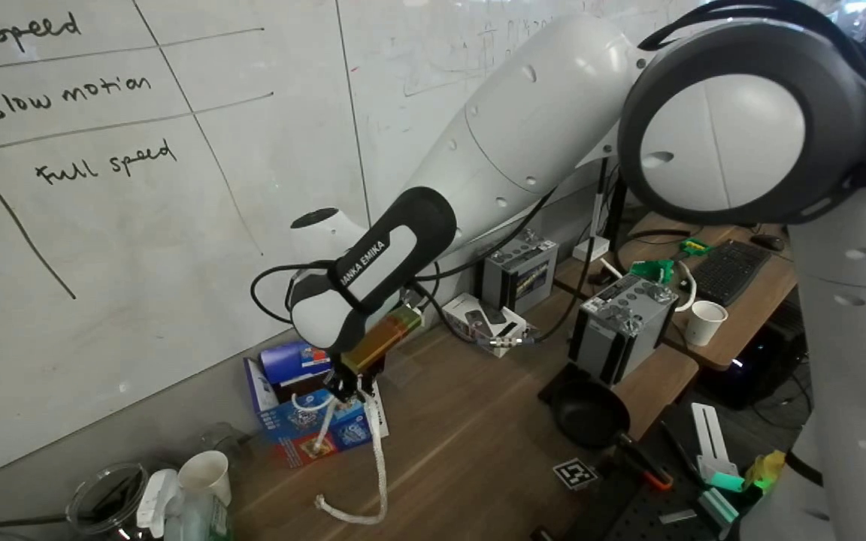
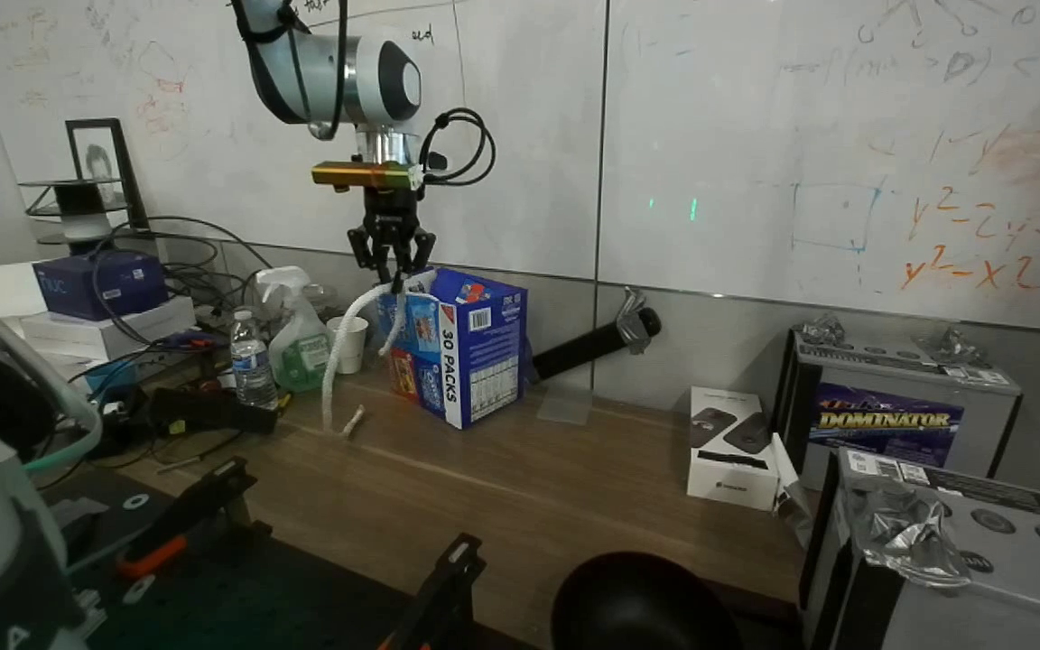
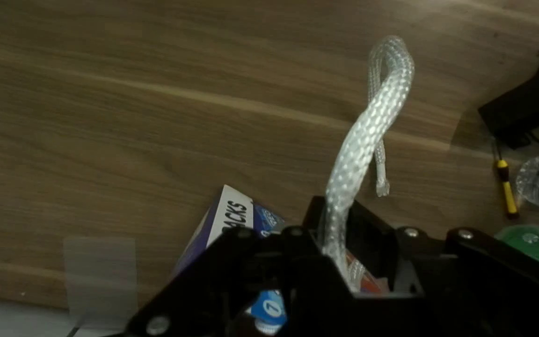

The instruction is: Pick up the ropes and put them in the blue box.

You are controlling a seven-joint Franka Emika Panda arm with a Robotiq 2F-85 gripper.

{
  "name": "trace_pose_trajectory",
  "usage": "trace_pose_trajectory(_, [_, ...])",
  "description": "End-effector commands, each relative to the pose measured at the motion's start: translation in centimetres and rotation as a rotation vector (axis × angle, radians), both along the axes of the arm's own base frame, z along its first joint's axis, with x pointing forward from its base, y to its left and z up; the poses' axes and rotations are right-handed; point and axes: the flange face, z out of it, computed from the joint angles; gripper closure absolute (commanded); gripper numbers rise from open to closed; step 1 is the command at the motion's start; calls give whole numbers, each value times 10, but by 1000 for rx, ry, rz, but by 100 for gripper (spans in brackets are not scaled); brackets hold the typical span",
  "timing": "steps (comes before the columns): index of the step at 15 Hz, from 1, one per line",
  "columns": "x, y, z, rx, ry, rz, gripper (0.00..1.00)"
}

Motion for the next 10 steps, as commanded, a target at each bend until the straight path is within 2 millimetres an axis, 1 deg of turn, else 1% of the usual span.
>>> trace_pose_trajectory(1, [14,-1,24,47,-100,-3,94])
trace_pose_trajectory(3, [21,-4,36,62,-151,-13,94])
trace_pose_trajectory(6, [30,-10,60,82,-229,-32,94])
trace_pose_trajectory(10, [46,-14,112,98,-361,-71,94])
